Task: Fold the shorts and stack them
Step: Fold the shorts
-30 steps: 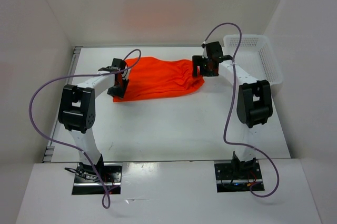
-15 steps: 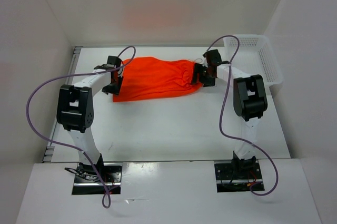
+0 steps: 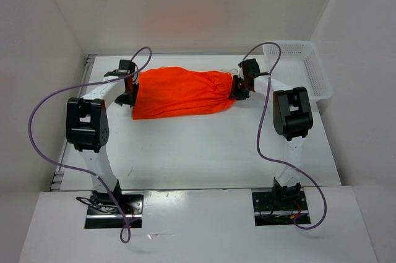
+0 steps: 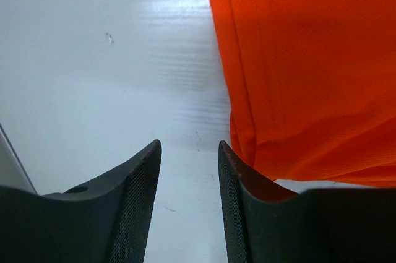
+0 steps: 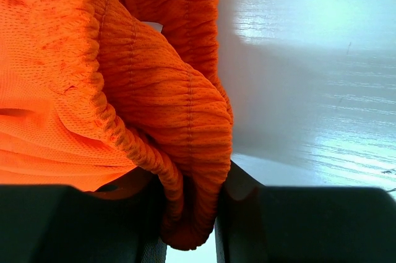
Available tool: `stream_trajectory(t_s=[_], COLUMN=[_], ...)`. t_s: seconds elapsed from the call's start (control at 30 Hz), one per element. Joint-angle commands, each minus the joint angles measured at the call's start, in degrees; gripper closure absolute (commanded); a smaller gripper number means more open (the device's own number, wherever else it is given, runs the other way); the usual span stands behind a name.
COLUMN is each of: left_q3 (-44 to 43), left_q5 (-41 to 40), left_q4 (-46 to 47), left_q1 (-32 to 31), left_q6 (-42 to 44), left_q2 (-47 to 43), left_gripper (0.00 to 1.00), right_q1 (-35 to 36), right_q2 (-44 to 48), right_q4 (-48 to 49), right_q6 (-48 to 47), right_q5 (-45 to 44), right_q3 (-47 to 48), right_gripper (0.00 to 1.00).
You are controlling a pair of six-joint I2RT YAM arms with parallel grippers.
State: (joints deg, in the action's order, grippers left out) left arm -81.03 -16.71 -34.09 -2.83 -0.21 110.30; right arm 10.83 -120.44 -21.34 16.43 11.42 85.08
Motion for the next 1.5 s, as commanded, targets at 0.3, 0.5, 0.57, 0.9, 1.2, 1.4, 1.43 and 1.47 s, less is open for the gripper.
stream_trajectory(t_s=[0.3,0.5,0.57,0.9,1.2,1.4,1.43,1.47], left_q3=[-10.98,-12.39,-11.35,-9.49,-10.02,-12.47,-12.48,-13.18], left_q5=[22.5,20.42,19.09,23.04,27.26,30.59,30.6,31.21], left_q4=[-3.36,-3.36,-2.56,-1.95,-1.95,-1.95,-1.95,-1.95], left_q1=[0.72,1.25,1.25,-2.35,-12.1,-15.8,-15.8,-15.8], left_q6=[0.21,0.21,0.21,0.21,0.21,0.21,0.21,0.21], left_q2=[9.66,13.27,13.8,13.27,14.42,14.94,14.94,14.94], left_gripper=[0.46,0.45,0.45,0.45,0.45,0.45,0.45,0.45], right_q1=[-0.2,-0.2,-0.2,-0.2,-0.2,0.67,1.38,2.34], right_q2=[3.28,5.91,6.71,12.68,21.11,22.44,22.44,21.57], right_q4=[1.48,1.48,1.48,0.95,-1.68,-4.85,-5.63,-6.34], right_q6=[-6.58,-9.48,-10.89,-21.44,-26.26,-24.53,-23.99,-23.98], right_q5=[-1.57,-2.81,-2.81,-10.6,-18.97,-17.75,-17.14,-17.13], right_q3=[0.26,-0.26,-0.26,-0.79,-1.32,2.45,4.55,5.61], right_gripper=[0.96,1.0,1.0,1.0,1.0,1.0,1.0,1.0])
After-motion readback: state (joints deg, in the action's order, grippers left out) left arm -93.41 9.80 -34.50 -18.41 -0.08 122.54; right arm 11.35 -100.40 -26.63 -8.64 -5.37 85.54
